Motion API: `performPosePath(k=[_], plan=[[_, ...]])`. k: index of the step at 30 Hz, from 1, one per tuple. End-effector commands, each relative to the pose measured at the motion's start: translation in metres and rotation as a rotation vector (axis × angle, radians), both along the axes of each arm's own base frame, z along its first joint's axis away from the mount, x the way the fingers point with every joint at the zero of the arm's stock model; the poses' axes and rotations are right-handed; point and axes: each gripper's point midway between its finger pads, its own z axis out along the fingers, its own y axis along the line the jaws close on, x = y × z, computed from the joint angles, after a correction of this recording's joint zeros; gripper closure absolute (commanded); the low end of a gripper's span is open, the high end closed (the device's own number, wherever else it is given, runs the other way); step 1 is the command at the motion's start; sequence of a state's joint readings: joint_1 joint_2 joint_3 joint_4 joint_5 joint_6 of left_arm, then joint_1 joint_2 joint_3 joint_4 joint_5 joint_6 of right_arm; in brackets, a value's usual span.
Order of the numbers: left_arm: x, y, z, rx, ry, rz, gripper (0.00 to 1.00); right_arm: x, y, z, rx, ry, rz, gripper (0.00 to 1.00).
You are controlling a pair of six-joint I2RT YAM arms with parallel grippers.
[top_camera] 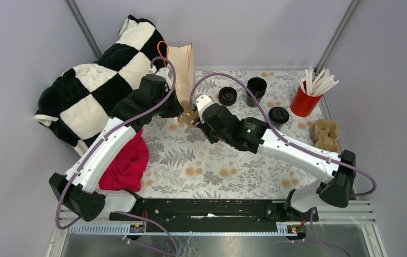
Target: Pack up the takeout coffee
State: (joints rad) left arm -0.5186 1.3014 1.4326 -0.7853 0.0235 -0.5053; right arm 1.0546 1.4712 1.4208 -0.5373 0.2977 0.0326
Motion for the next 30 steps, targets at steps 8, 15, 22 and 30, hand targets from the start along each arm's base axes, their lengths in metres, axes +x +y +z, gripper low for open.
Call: performPosePath(k=[8,15,22,30], plan=[[-0.005,0.030,0.040,-0.163,-0.327,0.150,1.00,-0.004,-0.048,0.059,0.540,0.201,-0.231,0.01],[-0.017,0.039,0.060,-0.266,-0.423,0.182,1.00,0.026,-0.081,0.068,1.031,0.466,-0.230,0.17],[-0.024,0.043,0.069,-0.303,-0.451,0.194,1.00,0.032,-0.065,0.083,1.266,0.598,-0.075,0.32],[-0.024,0.042,0.068,-0.311,-0.446,0.191,1.00,0.031,-0.060,0.090,1.414,0.652,0.027,0.50]])
